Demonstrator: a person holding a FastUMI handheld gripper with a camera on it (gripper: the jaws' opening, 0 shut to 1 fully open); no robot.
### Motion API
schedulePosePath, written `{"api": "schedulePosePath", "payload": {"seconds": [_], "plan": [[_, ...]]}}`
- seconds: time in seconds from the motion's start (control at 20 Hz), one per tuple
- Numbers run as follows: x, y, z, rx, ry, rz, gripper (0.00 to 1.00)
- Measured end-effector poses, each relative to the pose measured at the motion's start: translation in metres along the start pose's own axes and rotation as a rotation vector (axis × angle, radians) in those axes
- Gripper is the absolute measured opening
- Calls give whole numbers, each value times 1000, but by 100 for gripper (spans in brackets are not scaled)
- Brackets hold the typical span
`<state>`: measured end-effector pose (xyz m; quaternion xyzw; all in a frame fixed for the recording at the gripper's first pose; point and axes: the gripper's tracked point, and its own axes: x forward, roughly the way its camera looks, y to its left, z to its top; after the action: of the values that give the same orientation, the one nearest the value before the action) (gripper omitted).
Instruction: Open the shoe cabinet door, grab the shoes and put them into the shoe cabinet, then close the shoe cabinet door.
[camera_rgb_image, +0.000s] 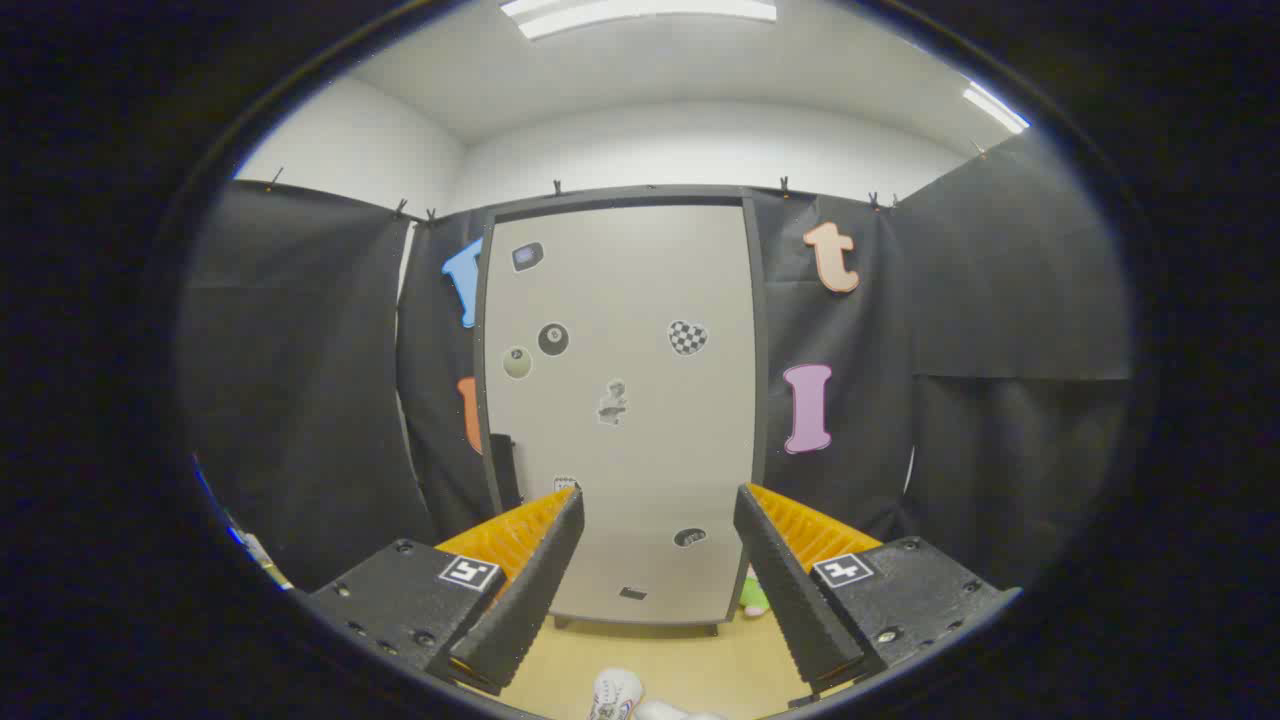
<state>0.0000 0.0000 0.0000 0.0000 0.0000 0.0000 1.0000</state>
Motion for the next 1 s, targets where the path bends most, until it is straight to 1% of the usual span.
{"api": "schedulePosePath", "payload": {"seconds": [0.1, 0.45, 0.7, 0.9, 1.0], "plan": [[0, -2, 3, -1, -5, -21, 99], [11, 2, -3, -6, 20, -41, 99], [13, 0, -3, -11, 13, -61, 99], [21, 5, -6, -26, 12, -67, 99], [29, 16, -8, -31, 16, -57, 99]]}}
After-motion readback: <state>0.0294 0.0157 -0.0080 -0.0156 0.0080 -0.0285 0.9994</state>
